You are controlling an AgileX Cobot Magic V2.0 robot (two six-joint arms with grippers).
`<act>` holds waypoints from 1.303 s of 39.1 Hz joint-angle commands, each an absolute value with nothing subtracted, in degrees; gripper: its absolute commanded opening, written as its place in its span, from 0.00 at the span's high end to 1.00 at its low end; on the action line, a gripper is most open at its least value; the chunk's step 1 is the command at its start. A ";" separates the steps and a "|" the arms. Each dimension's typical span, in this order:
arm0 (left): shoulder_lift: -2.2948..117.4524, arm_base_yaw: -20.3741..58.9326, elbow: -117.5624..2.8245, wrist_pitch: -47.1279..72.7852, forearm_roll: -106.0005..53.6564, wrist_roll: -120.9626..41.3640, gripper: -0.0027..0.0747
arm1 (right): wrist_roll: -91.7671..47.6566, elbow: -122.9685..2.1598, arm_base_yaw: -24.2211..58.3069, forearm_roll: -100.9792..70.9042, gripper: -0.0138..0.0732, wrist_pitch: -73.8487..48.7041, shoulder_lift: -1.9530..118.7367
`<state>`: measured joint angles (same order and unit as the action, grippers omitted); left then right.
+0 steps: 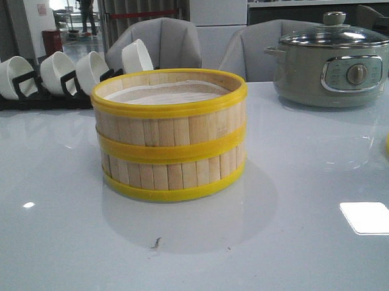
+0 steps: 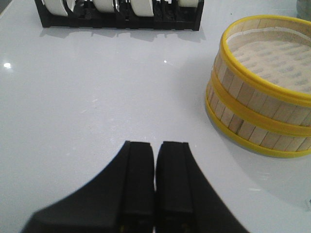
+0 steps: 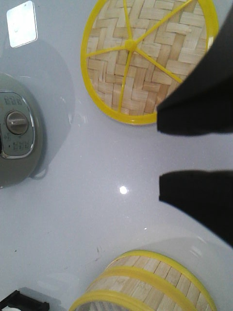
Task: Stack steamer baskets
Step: 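Move the right gripper over the woven lid and grasp its centre knob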
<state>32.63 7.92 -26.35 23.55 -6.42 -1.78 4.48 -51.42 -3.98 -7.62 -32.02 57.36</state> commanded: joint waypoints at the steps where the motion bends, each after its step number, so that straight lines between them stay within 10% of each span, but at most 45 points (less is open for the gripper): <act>1: 32.54 8.25 -28.00 18.84 -6.43 -1.43 0.85 | 4.48 -53.37 -3.91 -7.74 0.80 -29.63 56.98; 21: 32.54 8.25 -28.00 18.81 -6.43 -1.43 0.86 | 4.43 -53.37 -3.91 -7.74 0.76 -30.53 59.41; 33: 32.54 8.25 -28.00 18.81 -6.43 -1.43 0.86 | 2.73 -53.37 -3.91 -7.69 0.37 -30.08 60.31; 51: 32.54 8.25 -28.00 18.81 -6.43 -1.43 0.86 | 2.73 -53.37 -3.91 -7.69 0.39 -29.51 61.04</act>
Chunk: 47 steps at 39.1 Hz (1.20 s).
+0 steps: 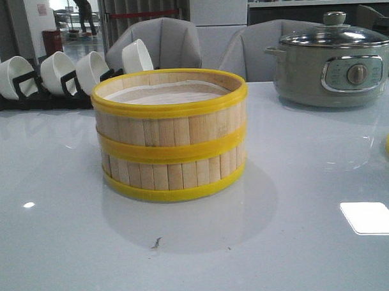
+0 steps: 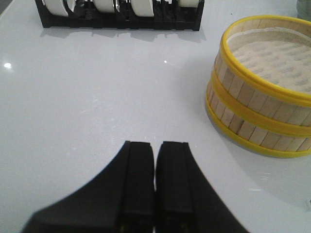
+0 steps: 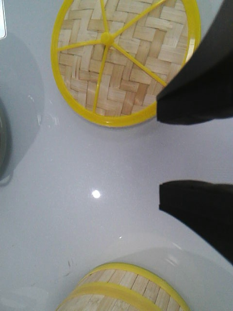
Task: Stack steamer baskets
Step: 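Move the right gripper over the woven lid and grasp its centre knob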
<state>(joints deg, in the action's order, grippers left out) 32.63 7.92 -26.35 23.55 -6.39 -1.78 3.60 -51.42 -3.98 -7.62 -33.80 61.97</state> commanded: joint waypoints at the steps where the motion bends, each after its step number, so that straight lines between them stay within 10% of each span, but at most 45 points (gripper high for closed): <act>1: 32.54 8.25 -28.00 18.81 -6.43 -1.43 0.86 | 2.73 -53.37 -3.91 -7.69 0.39 -29.51 61.04; 47: 32.54 8.25 -28.00 18.81 -6.43 -1.43 0.86 | 2.73 -64.02 -16.19 -6.45 0.39 -27.58 85.54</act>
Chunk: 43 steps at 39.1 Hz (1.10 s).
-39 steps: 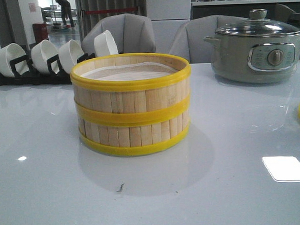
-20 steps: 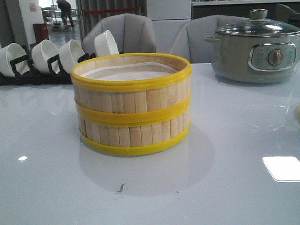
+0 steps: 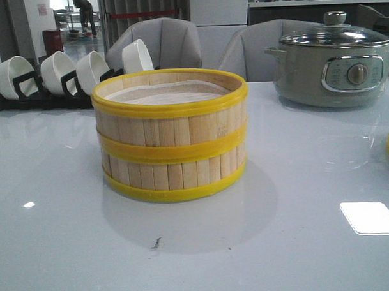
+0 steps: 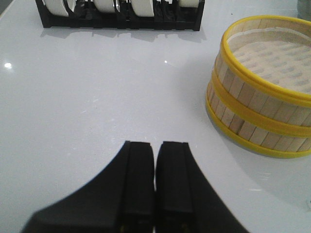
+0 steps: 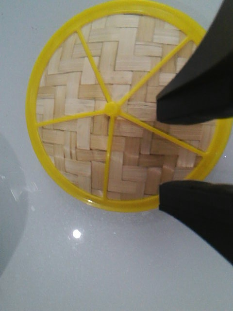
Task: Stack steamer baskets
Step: 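Move the right gripper over the woven lid and grasp its centre knob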
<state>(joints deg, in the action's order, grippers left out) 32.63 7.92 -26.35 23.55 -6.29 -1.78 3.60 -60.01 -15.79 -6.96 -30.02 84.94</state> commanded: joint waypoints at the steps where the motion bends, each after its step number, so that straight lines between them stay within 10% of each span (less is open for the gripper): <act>1: 32.54 8.25 -28.00 18.81 -6.43 -1.43 0.86 | 2.73 -64.90 -16.19 -6.45 0.39 -27.94 86.29; 43: 32.54 8.25 -28.00 18.81 -6.43 -1.43 0.86 | 2.73 -73.43 -19.61 -4.08 0.39 -33.82 99.62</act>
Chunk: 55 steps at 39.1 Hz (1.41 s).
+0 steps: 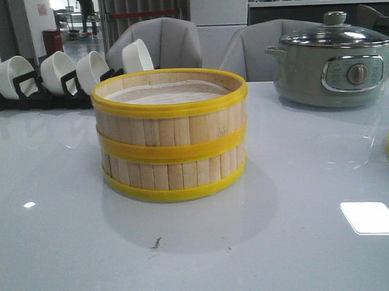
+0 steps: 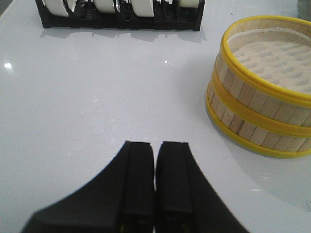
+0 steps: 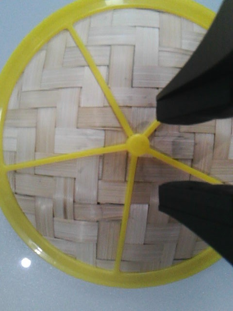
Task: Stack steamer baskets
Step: 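Move the right gripper over the woven lid and grasp its centre knob, then lift the woven lid with the right gripper toward the stack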
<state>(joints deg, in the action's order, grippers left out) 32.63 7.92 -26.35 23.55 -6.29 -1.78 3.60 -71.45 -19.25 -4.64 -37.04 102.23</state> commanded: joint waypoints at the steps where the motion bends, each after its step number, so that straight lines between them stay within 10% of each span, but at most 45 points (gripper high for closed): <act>1: 32.54 8.25 -28.00 18.81 -6.43 -1.43 0.86 | 2.73 -73.43 -19.61 -4.08 0.39 -33.59 99.75; 55: 32.54 8.25 -28.00 18.81 -6.43 -1.43 0.86 | 2.73 -73.43 -19.71 -4.08 0.39 -30.07 103.11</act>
